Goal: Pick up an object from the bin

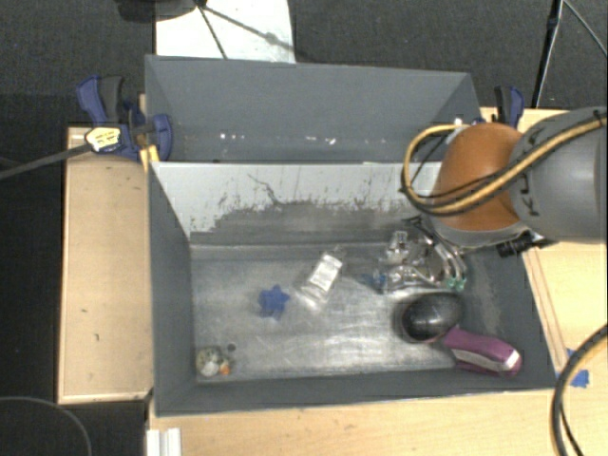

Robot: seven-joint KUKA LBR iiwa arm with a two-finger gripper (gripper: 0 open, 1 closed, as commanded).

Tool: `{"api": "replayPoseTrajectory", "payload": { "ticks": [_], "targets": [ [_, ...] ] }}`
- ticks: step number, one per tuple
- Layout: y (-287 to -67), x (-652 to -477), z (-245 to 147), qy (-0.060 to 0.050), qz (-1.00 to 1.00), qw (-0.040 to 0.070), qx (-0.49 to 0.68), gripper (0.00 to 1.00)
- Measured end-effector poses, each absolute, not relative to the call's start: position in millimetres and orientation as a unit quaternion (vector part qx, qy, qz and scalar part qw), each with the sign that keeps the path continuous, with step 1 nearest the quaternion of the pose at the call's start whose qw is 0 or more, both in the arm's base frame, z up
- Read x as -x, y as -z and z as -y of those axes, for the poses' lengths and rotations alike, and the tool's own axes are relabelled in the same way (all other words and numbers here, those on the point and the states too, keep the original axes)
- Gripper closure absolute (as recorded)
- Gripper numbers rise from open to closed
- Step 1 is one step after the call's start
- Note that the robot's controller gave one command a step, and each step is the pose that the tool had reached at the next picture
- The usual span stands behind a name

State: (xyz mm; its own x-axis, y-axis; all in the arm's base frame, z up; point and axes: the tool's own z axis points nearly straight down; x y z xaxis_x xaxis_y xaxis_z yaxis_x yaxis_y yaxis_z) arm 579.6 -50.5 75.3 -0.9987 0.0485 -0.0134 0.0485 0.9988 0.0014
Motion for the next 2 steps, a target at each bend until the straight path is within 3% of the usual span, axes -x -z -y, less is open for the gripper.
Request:
{"api": "replayPoseTrajectory", "payload": {
  "ticks": [1, 2],
  "targets": [
    [-211.9, -553.6, 57.7, 0.000, -0.999, 0.005, -0.034, 1.00],
    [-144.5, -525.2, 29.2, -0.001, -1.000, -0.003, -0.017, 1.00]
  ]
}}
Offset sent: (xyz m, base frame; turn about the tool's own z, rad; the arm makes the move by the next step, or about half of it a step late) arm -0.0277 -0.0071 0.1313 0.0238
